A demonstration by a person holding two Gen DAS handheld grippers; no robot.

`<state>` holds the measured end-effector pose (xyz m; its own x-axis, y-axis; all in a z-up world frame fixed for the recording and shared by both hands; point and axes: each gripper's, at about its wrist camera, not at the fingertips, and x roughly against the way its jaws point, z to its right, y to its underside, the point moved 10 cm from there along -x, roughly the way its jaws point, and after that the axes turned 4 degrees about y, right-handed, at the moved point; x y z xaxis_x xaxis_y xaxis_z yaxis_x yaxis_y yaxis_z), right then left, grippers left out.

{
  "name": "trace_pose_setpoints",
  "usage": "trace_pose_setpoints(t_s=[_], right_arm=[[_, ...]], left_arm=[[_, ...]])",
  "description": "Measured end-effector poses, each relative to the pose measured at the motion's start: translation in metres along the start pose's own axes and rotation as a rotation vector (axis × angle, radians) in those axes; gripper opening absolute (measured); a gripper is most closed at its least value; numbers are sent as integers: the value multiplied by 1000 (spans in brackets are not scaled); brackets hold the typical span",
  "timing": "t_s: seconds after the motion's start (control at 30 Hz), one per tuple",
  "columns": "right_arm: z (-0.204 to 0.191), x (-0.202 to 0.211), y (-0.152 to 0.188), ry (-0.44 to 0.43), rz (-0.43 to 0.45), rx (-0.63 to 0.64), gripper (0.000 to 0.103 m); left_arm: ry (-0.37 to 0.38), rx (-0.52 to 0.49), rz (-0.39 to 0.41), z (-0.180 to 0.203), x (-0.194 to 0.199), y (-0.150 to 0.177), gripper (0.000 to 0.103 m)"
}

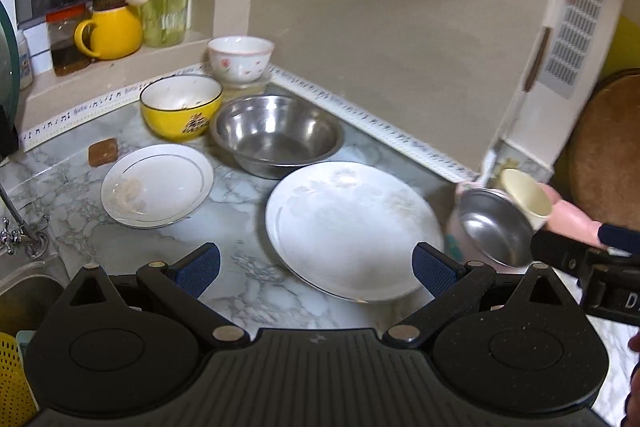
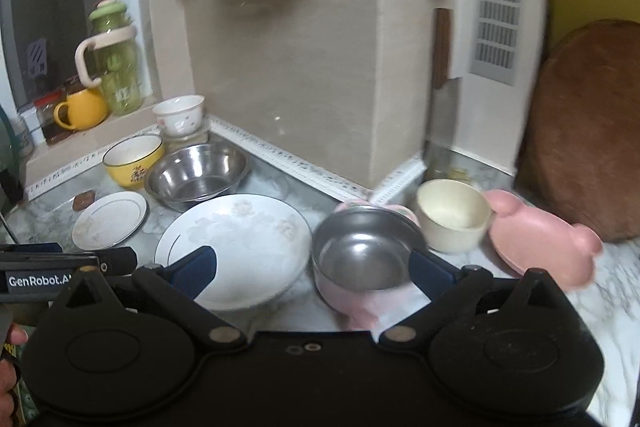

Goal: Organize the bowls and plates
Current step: 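Lower both tools onto the large white floral plate and close on its rim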

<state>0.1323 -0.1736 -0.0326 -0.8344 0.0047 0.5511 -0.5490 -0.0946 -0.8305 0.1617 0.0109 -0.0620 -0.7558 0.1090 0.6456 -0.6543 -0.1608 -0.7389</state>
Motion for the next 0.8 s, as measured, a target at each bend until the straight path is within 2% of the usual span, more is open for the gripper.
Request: trace_pose_setpoints(t_s=[0.07, 0.2, 0.47, 0.8], right_arm=[[-8, -15, -7, -14, -10, 36, 103], [-20, -52, -14, -77, -98, 84, 102], [-30, -117, -29, -120, -260, 101, 85], [-43, -176, -35, -168, -382, 177, 75]], left_arm=[[-13, 6, -18, -5, -11, -3, 103], [-13, 44, -76, -14, -37, -9, 103], [-55, 75, -172, -30, -74, -13, 103], [-59, 133, -221, -39, -108, -19, 102]])
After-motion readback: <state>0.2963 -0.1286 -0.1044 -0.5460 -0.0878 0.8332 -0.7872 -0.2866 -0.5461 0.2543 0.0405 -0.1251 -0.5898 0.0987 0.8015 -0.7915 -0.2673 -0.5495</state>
